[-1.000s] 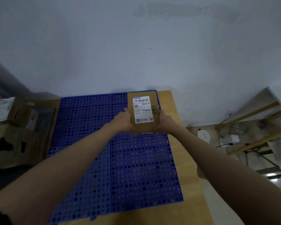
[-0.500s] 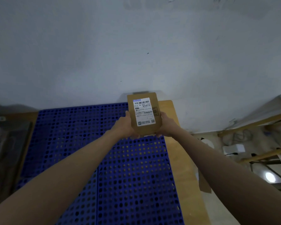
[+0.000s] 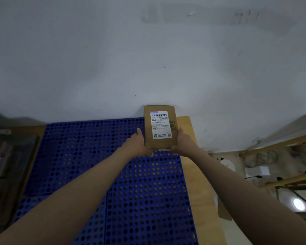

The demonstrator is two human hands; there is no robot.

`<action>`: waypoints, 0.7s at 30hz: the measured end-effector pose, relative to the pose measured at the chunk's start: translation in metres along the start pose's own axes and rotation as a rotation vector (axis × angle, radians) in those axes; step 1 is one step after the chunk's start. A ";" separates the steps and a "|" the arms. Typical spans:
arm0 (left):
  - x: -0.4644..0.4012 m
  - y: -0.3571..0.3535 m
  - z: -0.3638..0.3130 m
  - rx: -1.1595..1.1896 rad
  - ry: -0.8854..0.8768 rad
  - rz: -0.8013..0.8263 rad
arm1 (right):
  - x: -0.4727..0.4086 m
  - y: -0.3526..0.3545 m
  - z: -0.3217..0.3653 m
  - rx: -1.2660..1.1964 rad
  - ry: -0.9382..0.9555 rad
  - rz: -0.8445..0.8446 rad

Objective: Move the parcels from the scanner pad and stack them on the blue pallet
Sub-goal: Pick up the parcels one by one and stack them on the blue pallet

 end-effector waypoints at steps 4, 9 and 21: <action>0.029 0.003 0.012 -0.162 0.028 -0.011 | 0.032 0.006 0.004 0.113 -0.025 0.044; 0.081 0.012 0.023 -0.288 0.039 -0.032 | 0.085 0.010 0.022 0.259 0.032 0.113; 0.253 0.010 0.073 -0.340 0.078 -0.026 | 0.226 -0.018 0.100 0.452 0.253 0.220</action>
Point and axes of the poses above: each hand's wrist, its own x-axis away from the middle knuckle, its own y-axis out of the back of the hand, z = x × y, the point moved 9 cm from there along -x, towards the middle knuckle, and after that the axes turned 1 degree about z, right-handed, at the moved point
